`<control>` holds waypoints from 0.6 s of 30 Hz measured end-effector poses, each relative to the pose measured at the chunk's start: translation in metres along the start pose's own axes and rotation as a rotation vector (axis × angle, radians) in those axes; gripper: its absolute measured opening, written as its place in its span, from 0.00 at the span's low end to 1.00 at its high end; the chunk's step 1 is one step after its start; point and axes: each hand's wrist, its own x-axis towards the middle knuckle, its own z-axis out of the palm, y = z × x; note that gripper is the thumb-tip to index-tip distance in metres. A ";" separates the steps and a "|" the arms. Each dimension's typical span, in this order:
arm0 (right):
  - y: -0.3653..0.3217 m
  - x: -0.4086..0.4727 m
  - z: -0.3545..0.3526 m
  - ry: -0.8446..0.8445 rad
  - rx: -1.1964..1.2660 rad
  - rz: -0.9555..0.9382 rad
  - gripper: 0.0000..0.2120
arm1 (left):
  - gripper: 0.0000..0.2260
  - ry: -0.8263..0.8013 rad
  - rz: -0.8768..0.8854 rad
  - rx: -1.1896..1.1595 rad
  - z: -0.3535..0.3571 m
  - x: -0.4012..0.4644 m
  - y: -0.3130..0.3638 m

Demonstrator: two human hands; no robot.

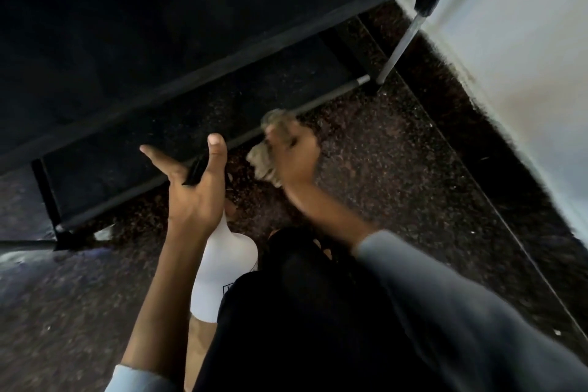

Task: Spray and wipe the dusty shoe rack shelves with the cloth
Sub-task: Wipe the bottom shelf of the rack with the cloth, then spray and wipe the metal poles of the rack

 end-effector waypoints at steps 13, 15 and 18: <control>-0.061 -0.076 -0.078 -0.405 -0.109 -0.228 0.12 | 0.42 0.216 0.282 -0.033 -0.113 -0.098 0.024; -0.088 -0.092 -0.089 -0.474 -0.051 -0.244 0.10 | 0.44 0.299 0.321 -0.053 -0.145 -0.118 0.034; -0.155 -0.116 -0.091 -0.654 -0.023 -0.337 0.10 | 0.31 0.393 0.424 -0.169 -0.186 -0.154 0.069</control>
